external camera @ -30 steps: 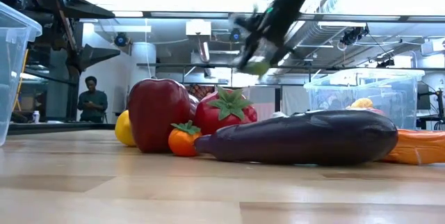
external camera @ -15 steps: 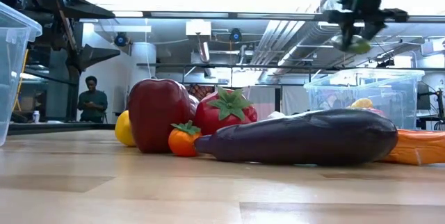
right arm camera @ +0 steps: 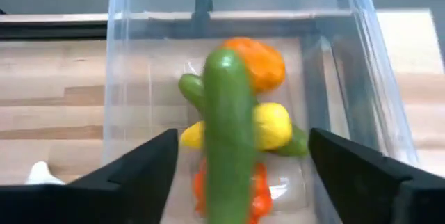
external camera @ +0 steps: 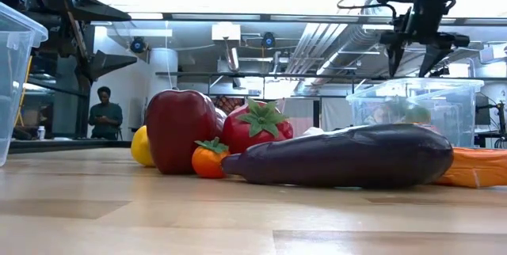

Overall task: Sort produce into baskets
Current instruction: Put the orange chili pepper into the top transparent bin

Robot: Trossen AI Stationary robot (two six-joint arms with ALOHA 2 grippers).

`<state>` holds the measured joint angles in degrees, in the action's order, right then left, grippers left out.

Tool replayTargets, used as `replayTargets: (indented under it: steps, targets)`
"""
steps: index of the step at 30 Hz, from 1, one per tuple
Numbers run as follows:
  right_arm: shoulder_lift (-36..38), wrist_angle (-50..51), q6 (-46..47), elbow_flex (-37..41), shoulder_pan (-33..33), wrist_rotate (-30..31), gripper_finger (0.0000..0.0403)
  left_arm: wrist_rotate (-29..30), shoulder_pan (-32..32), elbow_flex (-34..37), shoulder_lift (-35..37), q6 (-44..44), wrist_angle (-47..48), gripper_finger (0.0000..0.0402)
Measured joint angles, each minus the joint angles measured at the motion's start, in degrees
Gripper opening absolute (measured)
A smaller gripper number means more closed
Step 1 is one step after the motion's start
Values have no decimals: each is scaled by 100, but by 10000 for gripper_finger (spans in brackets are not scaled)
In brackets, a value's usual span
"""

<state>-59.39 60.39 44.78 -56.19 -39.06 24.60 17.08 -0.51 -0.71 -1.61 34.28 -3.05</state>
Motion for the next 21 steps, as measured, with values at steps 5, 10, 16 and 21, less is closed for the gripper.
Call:
replayTargets:
  steps: [5,10,16,21]
  targets:
    - [-18,-428,-164,-273,6,-203,359,1,0,-1,0,0,-1,378]
    - [6,-1931,-759,-563,488,-1818,362,0,-2,-2,0,0,-2,378]
    - [-195,-2676,-796,-428,2171,-3846,363,0,0,-1,0,0,-2,378]
    - [-736,-1522,-686,-399,4079,-3769,364,0,0,-1,0,0,0,378]
